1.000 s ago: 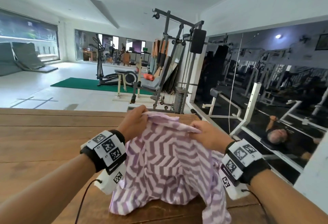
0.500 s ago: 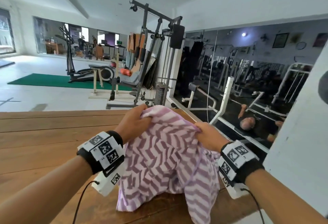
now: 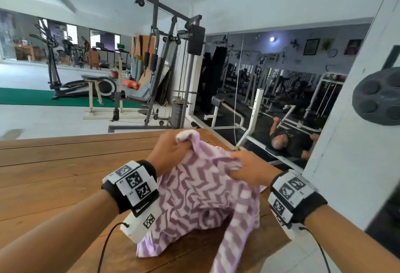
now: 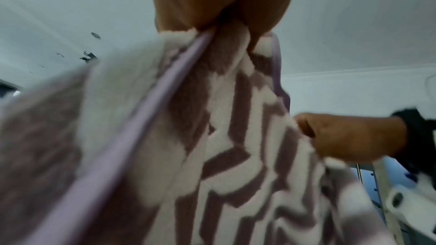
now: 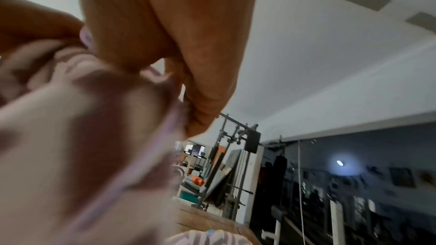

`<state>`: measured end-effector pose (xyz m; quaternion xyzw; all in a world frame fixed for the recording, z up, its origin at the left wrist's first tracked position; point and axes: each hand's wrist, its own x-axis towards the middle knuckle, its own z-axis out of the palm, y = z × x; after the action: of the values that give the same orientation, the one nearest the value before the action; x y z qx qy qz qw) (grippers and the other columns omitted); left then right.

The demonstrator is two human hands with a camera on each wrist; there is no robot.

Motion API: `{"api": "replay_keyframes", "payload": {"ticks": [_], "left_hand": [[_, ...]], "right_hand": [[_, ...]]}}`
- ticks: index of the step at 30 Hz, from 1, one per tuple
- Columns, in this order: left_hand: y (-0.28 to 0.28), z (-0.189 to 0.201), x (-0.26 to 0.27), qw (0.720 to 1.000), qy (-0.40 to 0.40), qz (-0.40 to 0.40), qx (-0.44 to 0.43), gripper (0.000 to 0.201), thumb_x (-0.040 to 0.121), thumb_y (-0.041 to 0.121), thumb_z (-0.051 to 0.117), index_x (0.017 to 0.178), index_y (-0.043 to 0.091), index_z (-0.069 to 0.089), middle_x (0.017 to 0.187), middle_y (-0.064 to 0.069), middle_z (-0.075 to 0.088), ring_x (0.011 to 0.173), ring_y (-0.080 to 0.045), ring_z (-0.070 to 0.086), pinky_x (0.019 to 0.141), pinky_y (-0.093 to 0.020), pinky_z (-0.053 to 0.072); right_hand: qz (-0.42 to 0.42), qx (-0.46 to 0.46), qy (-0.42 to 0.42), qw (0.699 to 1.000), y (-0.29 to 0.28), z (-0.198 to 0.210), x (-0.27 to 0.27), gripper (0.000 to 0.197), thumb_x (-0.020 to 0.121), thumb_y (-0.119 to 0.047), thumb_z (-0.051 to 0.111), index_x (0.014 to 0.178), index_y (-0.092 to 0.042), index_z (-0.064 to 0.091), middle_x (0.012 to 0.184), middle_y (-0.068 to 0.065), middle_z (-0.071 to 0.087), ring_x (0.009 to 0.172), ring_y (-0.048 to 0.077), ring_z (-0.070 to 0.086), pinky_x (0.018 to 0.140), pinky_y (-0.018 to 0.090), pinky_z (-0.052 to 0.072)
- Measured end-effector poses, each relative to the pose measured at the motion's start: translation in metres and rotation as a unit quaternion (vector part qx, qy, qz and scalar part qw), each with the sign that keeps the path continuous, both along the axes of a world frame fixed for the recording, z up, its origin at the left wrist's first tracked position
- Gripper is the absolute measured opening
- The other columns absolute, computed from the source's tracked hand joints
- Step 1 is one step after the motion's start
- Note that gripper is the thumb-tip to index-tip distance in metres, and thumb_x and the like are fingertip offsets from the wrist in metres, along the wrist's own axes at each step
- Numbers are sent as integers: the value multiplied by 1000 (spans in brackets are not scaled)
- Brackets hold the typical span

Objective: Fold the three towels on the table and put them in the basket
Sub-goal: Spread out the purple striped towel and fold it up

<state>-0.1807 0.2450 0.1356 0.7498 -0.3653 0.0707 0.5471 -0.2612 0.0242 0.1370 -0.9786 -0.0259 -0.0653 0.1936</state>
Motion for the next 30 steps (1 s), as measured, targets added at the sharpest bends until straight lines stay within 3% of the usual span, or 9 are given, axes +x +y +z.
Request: {"api": "replay_keyframes", "payload": {"ticks": [5,8,10,14,17,19,22,26,30], "left_hand": [[4,16,4,988,95,42,-110,32,98,8,37,75,3,58,66,-6,57,61,-22,52,57,-31,48],[-7,15,1,997,53,22,-45,24,96,2,38,93,-4,61,86,-17,63,76,-32,59,75,-46,55],[-20,12,-7,995,85,-19,-39,21,97,4,41,100,2,62,92,-17,65,81,-30,63,79,-46,55],[-51,2,-22,971,170,-164,47,27,88,9,58,111,23,57,102,-8,70,86,-19,70,75,-31,57],[-70,-7,-23,977,67,-119,162,16,85,20,67,100,18,66,87,-2,71,68,-5,64,69,-33,55],[-75,-3,-22,986,110,-71,104,14,89,20,64,96,9,68,83,-8,72,68,-13,68,71,-37,58],[-78,13,-26,982,180,-42,-31,13,92,13,56,91,6,67,81,-11,74,73,-26,72,71,-35,60],[-88,17,-30,984,179,-25,3,12,92,14,57,90,10,68,80,-6,75,70,-20,72,61,-24,59],[-102,-5,-31,984,171,10,57,13,94,18,55,97,18,68,83,1,75,73,-11,72,66,-23,58]], "right_hand": [[-143,-13,25,989,-45,-14,1,15,89,-12,51,91,-3,63,94,12,64,89,27,60,65,30,40],[-124,203,-29,971,-41,-8,0,20,94,-18,48,94,-12,67,96,9,70,91,23,66,79,35,52],[-89,241,-61,964,-27,1,-1,24,98,-22,42,97,-17,65,96,9,70,88,26,67,80,39,53],[25,166,-56,984,-8,19,-4,11,95,-27,54,93,-21,63,90,-1,66,81,16,64,72,24,52],[70,113,-25,991,-19,24,-11,18,84,-24,68,100,-16,64,89,-4,65,78,10,61,67,18,50],[63,29,-19,997,-38,19,-12,24,81,-19,68,104,-14,64,86,-11,60,81,10,58,71,19,47],[0,-24,-6,1000,-76,-1,-15,16,90,-12,54,79,-22,60,80,-13,54,77,9,54,63,9,37],[-71,177,-28,981,-112,-17,-11,20,94,-12,48,79,-18,60,79,-5,63,75,11,59,70,29,50],[-63,313,-120,940,-109,-9,-10,34,93,-2,39,88,-16,70,83,0,68,81,13,63,63,16,48]]}}
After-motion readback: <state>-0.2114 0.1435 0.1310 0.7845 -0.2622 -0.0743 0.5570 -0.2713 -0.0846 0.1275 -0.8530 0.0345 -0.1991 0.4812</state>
